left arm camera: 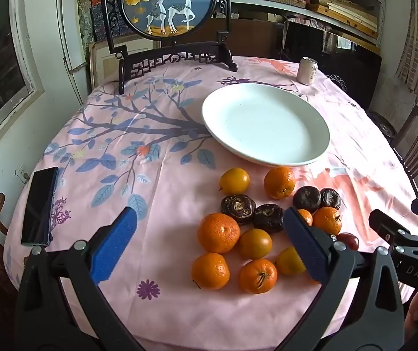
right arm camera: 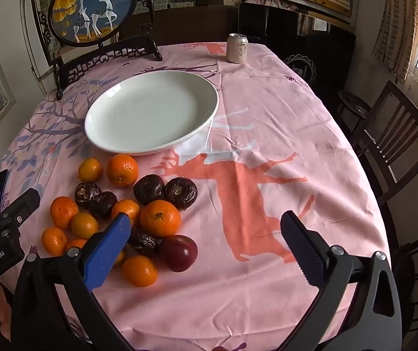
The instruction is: Organize fruits
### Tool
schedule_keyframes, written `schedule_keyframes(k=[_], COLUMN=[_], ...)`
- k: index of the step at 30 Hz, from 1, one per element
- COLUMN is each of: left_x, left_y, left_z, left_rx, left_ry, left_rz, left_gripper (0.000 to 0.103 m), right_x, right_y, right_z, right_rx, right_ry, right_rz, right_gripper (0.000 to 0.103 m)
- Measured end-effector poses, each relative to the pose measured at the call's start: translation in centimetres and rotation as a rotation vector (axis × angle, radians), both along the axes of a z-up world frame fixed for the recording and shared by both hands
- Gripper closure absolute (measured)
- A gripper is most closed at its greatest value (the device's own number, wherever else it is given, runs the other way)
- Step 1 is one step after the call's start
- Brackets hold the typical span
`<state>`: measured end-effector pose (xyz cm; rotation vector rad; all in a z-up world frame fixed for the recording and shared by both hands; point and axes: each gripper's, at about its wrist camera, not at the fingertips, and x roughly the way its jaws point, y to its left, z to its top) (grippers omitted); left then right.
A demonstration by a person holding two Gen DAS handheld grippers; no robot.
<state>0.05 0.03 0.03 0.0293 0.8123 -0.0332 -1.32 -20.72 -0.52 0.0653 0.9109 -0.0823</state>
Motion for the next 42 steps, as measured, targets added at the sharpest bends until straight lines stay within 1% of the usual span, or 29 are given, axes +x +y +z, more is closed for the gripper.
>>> schedule_keyframes(k=[5,6,11,13,14,42], left_x=[0.13,-0.02,0.03,-0.26,-0.27,-0.16], left_y=[-0.06,0.08,0.45,-0.24,-0.24,-0.07], left_z=[0.01,0.18,0.41,0.07,0.07,-0.41], left_rx=[0.011,-0.003,-0.004,0.002,0.002,0.006], left_ry=[-0.003,0.002,0.002,0.001,0.002,0.004], left_rz=[-0.012,-0.001,-0.003,0.001,0.002,-0.002], left_gripper=[0.002,0.002,0.002,0.002,0.002,0.002], right_x=[-0.04,-0.04,-0.12,-0.1,-0.15,-0.25], right_y=[0.05,0.04,0.08,0.01,0.1,0.2], right_z=[0.11,0.14,0.14,0.02,0.36,0.52], right_rx=[-0.004,-0.003,-0.006,-0.006,-0.006,-0.007], right_ry=[-0.002,-0.001,-0.007,-0.007,-0.007,-0.01], right_rz=[-0.003,-0.003,0.0,0.001,0.001,0.003], right_gripper=[0.001,0.001,0.001,0.001,0.001,0.001])
